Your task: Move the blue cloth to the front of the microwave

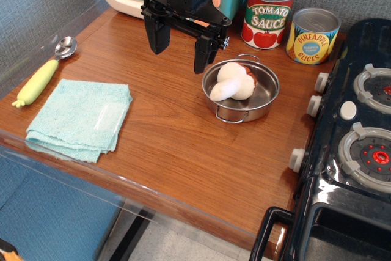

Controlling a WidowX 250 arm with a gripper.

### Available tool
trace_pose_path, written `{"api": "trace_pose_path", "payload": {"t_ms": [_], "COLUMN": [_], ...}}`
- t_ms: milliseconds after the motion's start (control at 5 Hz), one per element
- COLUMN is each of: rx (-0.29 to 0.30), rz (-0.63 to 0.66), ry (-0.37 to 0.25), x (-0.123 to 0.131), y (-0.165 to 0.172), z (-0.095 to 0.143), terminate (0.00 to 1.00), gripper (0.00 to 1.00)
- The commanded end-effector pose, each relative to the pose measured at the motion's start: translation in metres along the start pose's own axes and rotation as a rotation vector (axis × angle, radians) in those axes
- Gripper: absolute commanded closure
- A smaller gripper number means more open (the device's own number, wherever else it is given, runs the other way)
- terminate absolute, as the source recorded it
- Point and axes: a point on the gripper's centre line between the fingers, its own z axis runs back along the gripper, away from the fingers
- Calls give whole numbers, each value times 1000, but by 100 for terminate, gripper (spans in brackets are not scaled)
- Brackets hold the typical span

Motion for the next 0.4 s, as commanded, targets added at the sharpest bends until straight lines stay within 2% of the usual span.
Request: {"api": "trace_pose_path", "payload": {"t_ms": [0, 200], "rx": [0, -10], "rz": [0, 28], "ry": [0, 19], "x": [0, -28], "y": [0, 27], "z": [0, -9], "terminate": [0, 0], "gripper": [0, 0]}}
